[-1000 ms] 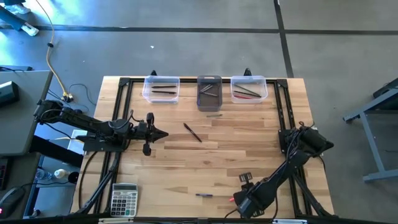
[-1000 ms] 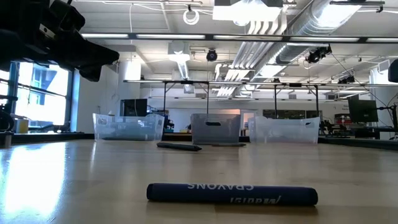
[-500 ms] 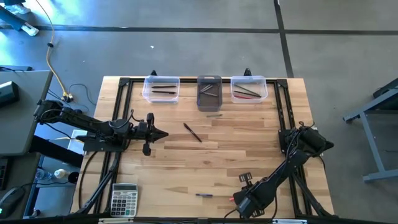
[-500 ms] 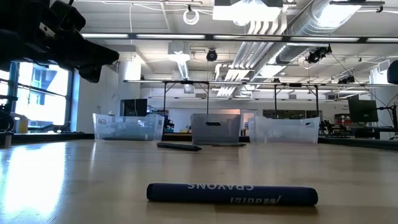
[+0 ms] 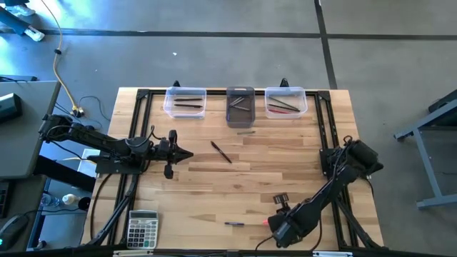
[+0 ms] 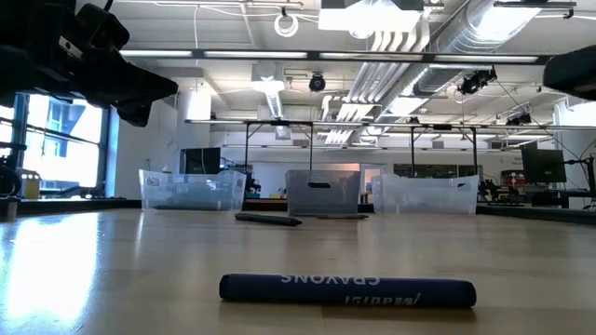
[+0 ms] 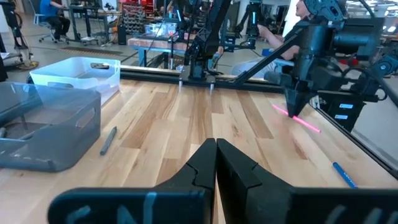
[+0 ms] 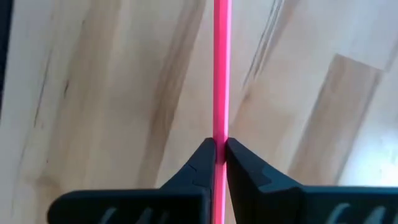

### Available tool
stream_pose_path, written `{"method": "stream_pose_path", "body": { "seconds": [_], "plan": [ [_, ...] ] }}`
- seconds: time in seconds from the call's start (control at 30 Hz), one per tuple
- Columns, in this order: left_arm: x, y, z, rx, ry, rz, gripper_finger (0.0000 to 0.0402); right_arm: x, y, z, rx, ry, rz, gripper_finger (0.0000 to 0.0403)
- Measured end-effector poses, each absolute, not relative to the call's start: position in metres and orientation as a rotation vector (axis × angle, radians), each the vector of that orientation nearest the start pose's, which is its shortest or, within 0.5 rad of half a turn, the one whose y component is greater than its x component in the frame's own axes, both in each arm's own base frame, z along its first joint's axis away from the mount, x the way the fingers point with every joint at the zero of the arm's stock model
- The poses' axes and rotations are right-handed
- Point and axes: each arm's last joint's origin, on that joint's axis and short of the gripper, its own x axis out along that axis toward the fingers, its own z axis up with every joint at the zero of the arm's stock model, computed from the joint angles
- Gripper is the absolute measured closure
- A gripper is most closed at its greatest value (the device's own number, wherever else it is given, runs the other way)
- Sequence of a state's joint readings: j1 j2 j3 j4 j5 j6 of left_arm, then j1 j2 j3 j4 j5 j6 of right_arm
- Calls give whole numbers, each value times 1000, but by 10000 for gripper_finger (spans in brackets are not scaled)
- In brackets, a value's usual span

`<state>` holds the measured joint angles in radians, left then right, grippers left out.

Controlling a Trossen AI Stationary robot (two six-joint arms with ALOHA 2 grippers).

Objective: Sort crayons/erasers/pens/pencils in bins
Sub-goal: Put the pink pencil into the right transparent bin

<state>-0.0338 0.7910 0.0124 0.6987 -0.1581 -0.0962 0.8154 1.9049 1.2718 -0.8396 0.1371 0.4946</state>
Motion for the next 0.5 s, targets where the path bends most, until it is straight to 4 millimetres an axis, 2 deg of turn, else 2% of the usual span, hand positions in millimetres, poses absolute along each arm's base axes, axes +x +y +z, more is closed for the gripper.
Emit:
{"method": "stream_pose_path", "body": {
  "seconds": [0.27, 0.5],
  "plan": [
    [147, -1, 154, -94, 73, 126, 401, 240, 232, 185, -339, 1372, 140, 391],
    [147, -4, 154, -92, 73, 107, 401, 244, 191, 214, -369, 1393, 8, 391]
  ]
}}
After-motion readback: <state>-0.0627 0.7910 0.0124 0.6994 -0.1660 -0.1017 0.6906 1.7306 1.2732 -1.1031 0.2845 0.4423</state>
